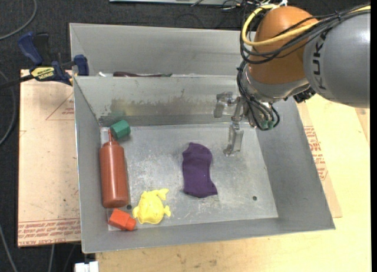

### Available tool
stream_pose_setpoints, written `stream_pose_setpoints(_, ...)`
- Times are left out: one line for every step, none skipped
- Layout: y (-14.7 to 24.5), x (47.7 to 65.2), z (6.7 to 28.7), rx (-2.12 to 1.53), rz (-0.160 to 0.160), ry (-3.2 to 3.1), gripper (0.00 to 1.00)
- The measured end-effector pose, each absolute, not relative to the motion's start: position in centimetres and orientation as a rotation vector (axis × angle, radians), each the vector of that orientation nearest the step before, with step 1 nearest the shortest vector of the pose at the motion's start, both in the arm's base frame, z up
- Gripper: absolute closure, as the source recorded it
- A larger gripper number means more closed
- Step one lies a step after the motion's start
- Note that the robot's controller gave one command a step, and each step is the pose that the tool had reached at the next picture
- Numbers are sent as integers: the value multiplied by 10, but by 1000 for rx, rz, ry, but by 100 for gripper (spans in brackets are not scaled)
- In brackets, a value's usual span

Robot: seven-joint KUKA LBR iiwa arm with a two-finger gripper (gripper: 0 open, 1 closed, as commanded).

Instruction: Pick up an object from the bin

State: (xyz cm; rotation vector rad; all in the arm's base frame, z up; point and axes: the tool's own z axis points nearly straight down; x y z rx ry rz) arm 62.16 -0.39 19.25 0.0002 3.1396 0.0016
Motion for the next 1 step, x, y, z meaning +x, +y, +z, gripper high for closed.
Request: stream_pose_setpoints(14, 624, 163, -362, 1, 3114, 0)
